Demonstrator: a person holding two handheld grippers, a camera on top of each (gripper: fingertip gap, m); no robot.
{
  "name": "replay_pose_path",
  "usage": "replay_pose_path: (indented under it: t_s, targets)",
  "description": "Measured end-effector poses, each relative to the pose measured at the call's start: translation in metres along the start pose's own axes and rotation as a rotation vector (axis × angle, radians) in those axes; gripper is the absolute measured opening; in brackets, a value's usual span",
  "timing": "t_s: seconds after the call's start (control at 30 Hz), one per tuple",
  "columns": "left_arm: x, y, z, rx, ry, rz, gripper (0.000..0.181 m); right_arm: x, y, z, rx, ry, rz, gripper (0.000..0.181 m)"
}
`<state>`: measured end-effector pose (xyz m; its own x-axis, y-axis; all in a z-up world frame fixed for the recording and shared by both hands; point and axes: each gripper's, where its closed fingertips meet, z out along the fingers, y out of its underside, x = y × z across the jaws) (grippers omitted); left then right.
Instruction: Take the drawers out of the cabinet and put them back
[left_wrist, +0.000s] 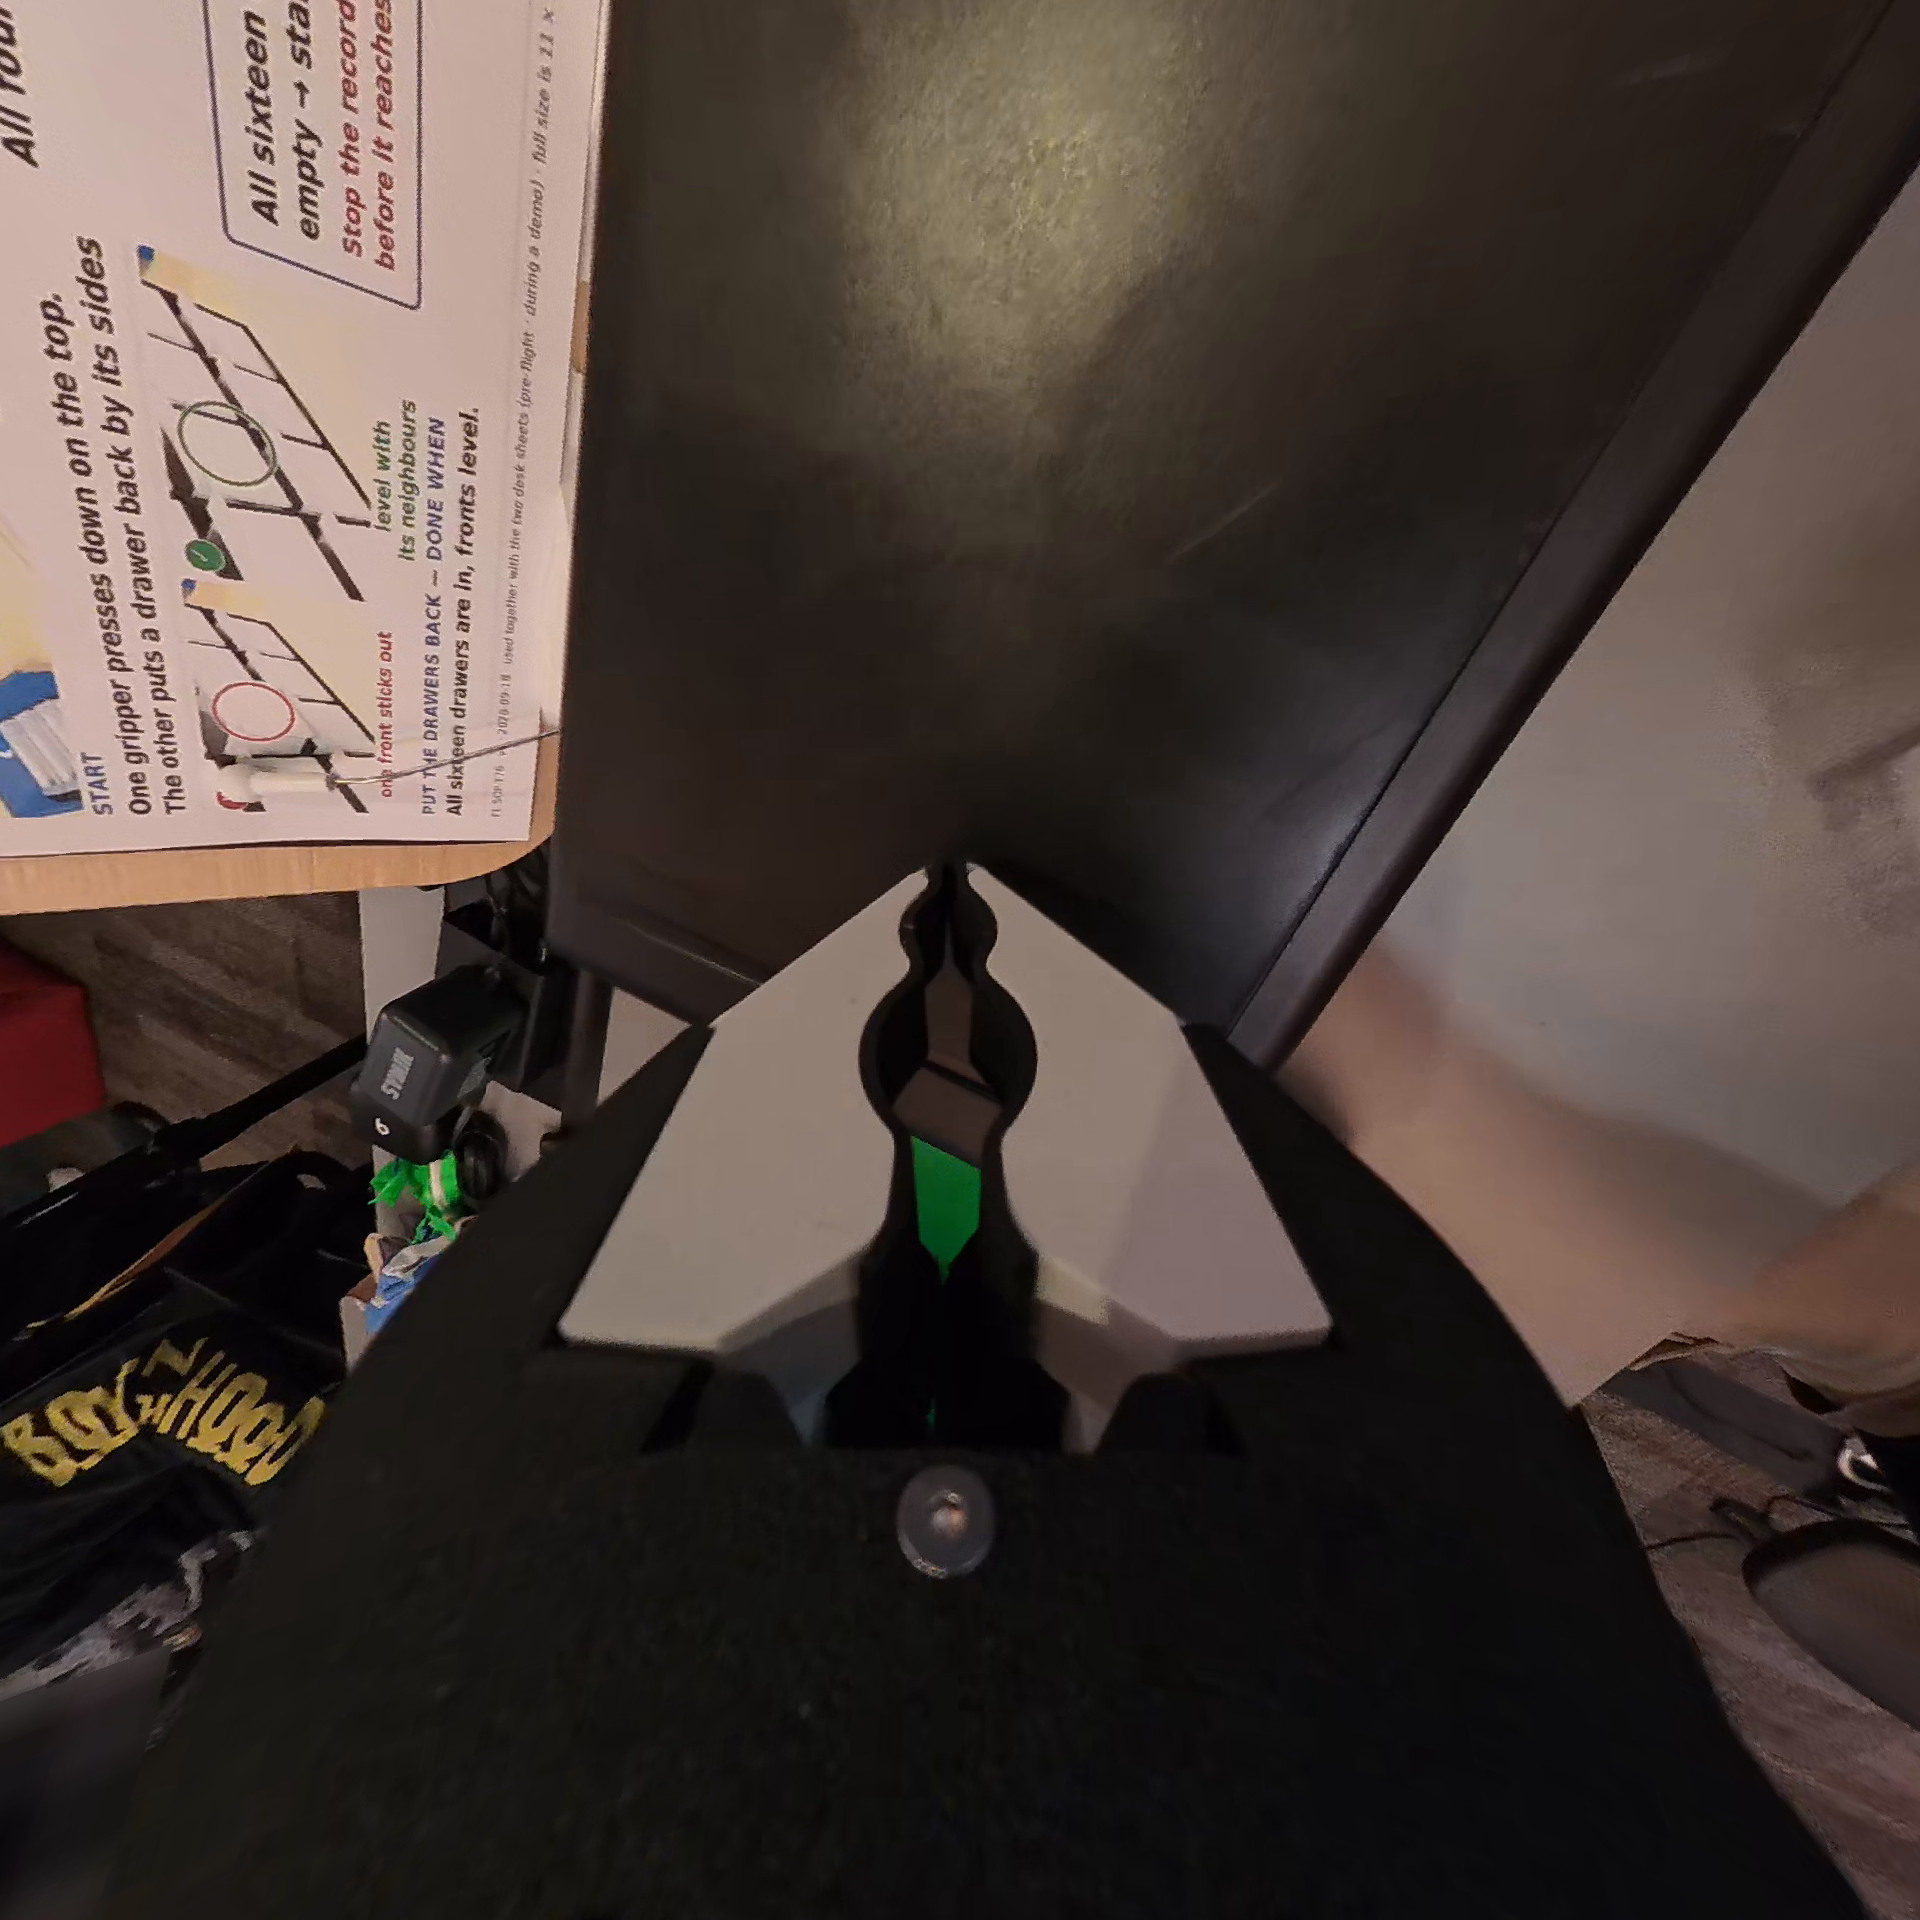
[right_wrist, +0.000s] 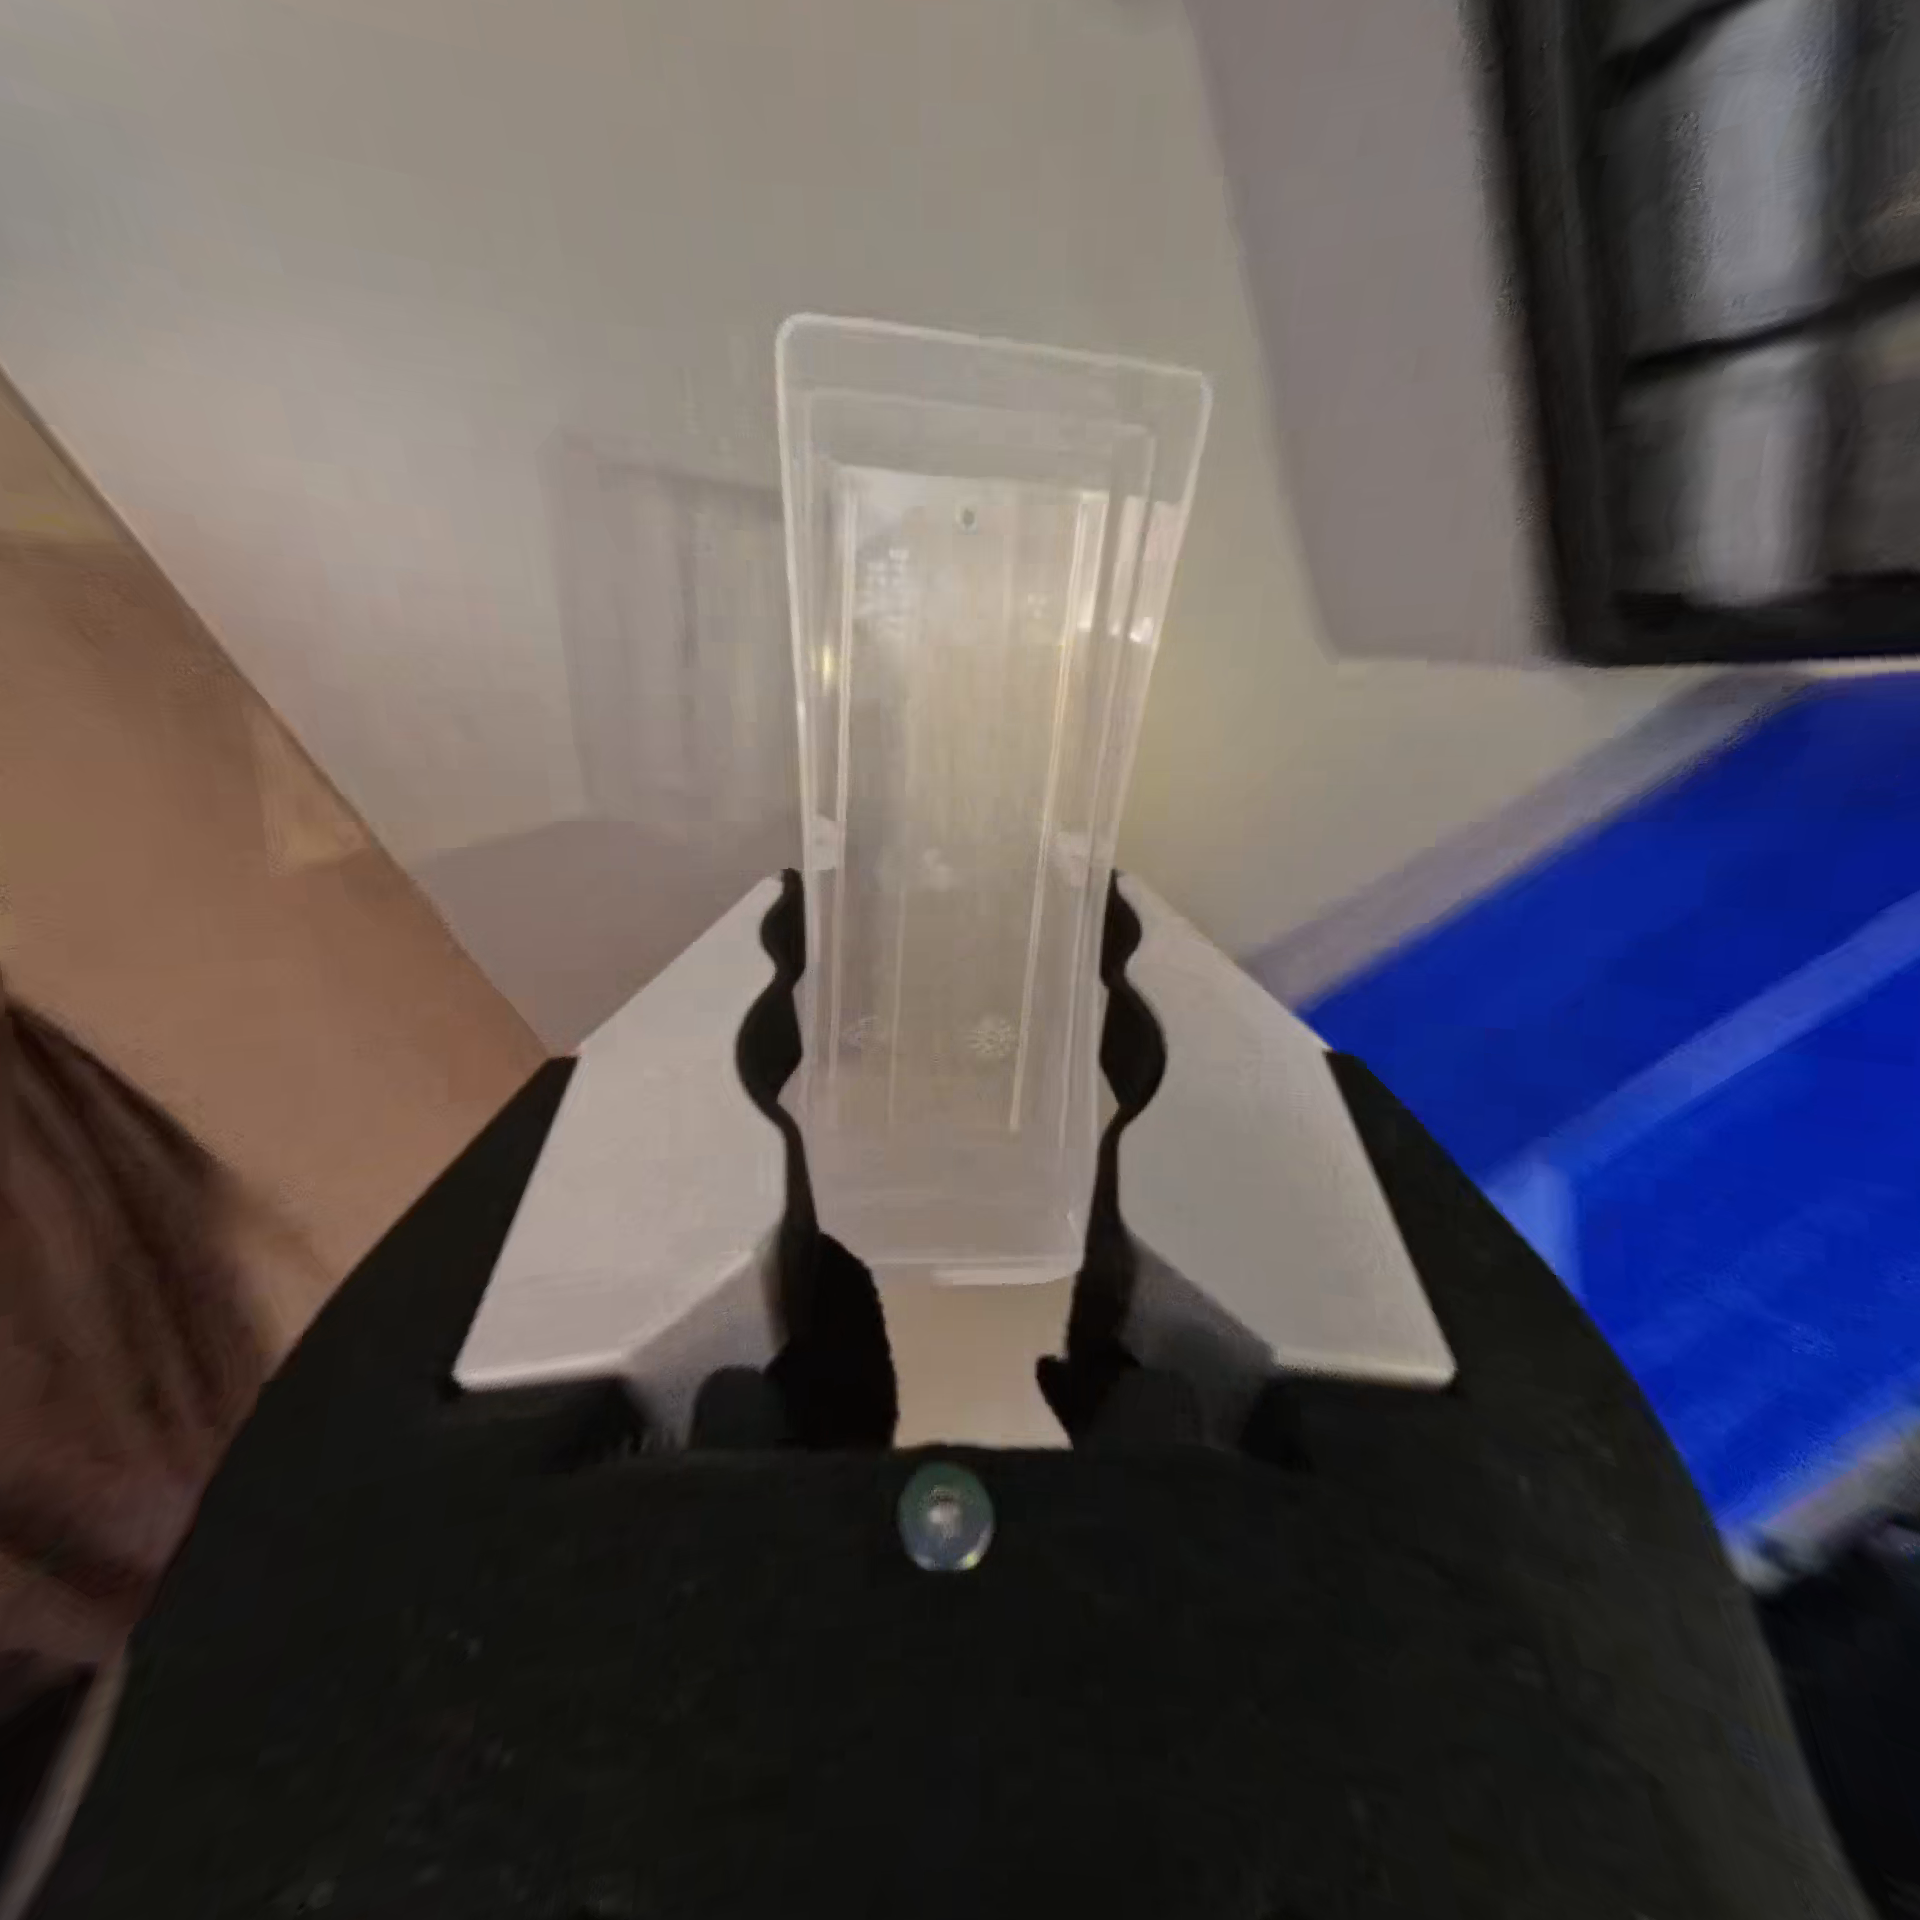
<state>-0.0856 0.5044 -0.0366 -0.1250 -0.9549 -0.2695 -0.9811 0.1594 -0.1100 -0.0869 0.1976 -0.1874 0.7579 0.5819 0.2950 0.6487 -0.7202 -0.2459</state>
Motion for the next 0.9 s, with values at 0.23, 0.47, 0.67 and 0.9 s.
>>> replay_pose_path:
  t_s: [0.23, 0.47, 0.67, 0.9]
  targets:
    - [0.000, 0.000, 0.000, 0.021, 0.026, -0.021, 0.000, 0.187, 0.093, -0.074, 0.027, 0.259, -0.134, 0.056]
    - [0.000, 0.000, 0.000, 0.066, 0.079, -0.058, 0.000, 0.247, 0.125, 0.019, -0.061, -0.039, -0.280, 0.057]
    - [0.001, 0.000, 0.000, 0.091, 0.125, -0.090, 0.000, 0.250, 0.145, 0.072, -0.203, -0.259, -0.363, 0.056]
    - [0.001, 0.000, 0.000, 0.027, 0.103, -0.049, 0.000, 0.239, 0.148, 0.088, -0.181, -0.383, -0.394, 0.059]
